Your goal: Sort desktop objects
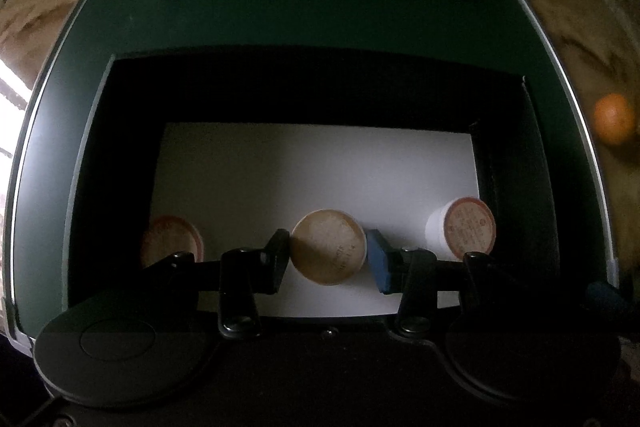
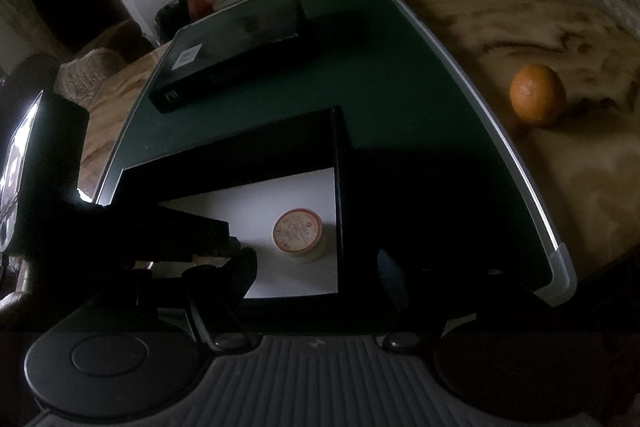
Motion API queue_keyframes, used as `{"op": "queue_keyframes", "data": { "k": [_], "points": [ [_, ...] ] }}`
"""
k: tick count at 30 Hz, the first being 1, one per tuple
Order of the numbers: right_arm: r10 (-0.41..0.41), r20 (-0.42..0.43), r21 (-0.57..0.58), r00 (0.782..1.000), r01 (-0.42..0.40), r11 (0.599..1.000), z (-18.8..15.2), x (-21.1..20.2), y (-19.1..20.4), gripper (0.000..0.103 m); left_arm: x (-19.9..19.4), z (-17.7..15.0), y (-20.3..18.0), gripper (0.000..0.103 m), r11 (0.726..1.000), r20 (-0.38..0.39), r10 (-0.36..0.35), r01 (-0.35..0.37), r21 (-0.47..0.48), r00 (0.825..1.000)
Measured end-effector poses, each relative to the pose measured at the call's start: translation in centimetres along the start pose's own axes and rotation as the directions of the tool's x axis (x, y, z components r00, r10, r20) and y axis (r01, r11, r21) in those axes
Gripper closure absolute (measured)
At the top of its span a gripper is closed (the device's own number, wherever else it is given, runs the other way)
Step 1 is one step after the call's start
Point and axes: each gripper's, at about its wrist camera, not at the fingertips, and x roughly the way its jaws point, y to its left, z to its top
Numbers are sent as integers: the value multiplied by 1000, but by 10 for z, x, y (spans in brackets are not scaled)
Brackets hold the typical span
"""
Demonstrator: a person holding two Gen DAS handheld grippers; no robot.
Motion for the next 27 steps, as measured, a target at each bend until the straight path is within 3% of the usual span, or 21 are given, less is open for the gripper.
{"op": "queue_keyframes", "data": {
  "k": [2, 7, 9, 11, 14, 17, 22, 27],
  "points": [
    [0, -1, 0, 1000, 0, 1000, 0, 0, 0, 33, -1, 1, 0, 62, 1000, 1, -7, 7, 4, 1000],
    [0, -12, -7, 1000, 0, 1000, 1, -1, 3, 33, -14, -1, 2, 42, 1000, 24, -2, 2, 19, 1000],
    [0, -14, -12, 1000, 0, 1000, 3, -4, 7, 29, -28, -5, 9, 27, 1000, 35, 15, -15, 7, 999],
    [-4, -19, -24, 1000, 4, 1000, 3, -5, 15, 15, -45, -10, 18, 23, 999, 60, 33, -33, -7, 998],
    [-13, -30, -45, 999, 11, 999, 3, -5, 31, 12, -72, -22, 37, 8, 996, 101, 83, -80, -38, 991],
    [-21, -40, -66, 999, 18, 998, 3, -6, 46, 9, -92, -34, 61, 6, 989, 113, 131, -121, -88, 985],
    [-43, -75, -99, 996, 36, 994, 1, -3, 72, 6, -96, -47, 97, 5, 971, 67, 192, -180, -158, 979],
    [-62, -129, -107, 990, 48, 993, -6, -1, 91, 6, -92, -55, 113, 5, 969, 21, 181, -175, -176, 983]
  ]
}}
